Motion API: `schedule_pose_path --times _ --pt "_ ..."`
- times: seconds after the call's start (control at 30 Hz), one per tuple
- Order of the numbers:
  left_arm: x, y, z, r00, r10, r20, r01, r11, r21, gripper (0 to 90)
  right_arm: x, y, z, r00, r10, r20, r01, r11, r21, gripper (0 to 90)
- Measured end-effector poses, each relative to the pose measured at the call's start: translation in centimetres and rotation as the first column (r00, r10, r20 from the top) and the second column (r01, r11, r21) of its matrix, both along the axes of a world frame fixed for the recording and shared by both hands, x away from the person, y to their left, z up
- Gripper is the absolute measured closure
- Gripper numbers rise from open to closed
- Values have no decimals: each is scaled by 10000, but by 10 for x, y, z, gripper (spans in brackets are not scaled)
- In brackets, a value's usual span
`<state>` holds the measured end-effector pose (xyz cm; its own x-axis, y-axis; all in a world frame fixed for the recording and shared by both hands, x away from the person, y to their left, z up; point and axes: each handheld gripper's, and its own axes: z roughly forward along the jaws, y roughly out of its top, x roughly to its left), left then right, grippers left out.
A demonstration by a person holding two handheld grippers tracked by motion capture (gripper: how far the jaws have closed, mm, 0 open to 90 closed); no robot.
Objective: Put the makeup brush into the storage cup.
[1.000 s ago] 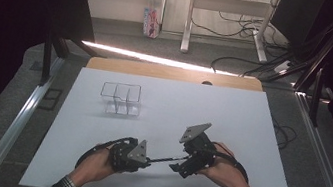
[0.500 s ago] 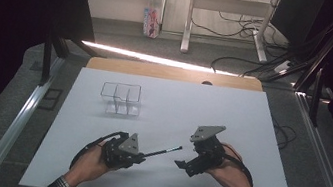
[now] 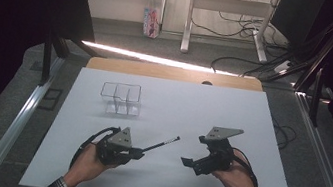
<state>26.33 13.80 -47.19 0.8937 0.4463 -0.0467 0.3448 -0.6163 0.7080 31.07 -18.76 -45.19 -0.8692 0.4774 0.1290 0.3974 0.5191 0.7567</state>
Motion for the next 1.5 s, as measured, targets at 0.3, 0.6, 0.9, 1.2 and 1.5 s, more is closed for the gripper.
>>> schedule_pose_path --times 0.3,0.6,0.9,1.2,1.5 --pt "1 7 0 9994 267 -228 -294 9917 -1253 830 -3 -4 4 9990 -316 318 295 9975 641 0" --pt "1 12 -2 9982 356 -474 -458 9706 -2363 829 -6 -1 5 9984 -461 320 423 9929 1107 0" --pt "1 9 -5 9974 294 -661 -496 9429 -3293 829 -9 1 8 9993 -332 154 301 9847 1714 0" --pt "0 -2 -6 9989 22 -458 -183 9353 -3534 829 -12 7 15 9999 -121 -15 121 9710 2388 115" --pt "-4 -12 -6 9989 -424 -195 338 9456 -3236 829 -10 12 18 9974 251 -674 -21 9470 3213 366"
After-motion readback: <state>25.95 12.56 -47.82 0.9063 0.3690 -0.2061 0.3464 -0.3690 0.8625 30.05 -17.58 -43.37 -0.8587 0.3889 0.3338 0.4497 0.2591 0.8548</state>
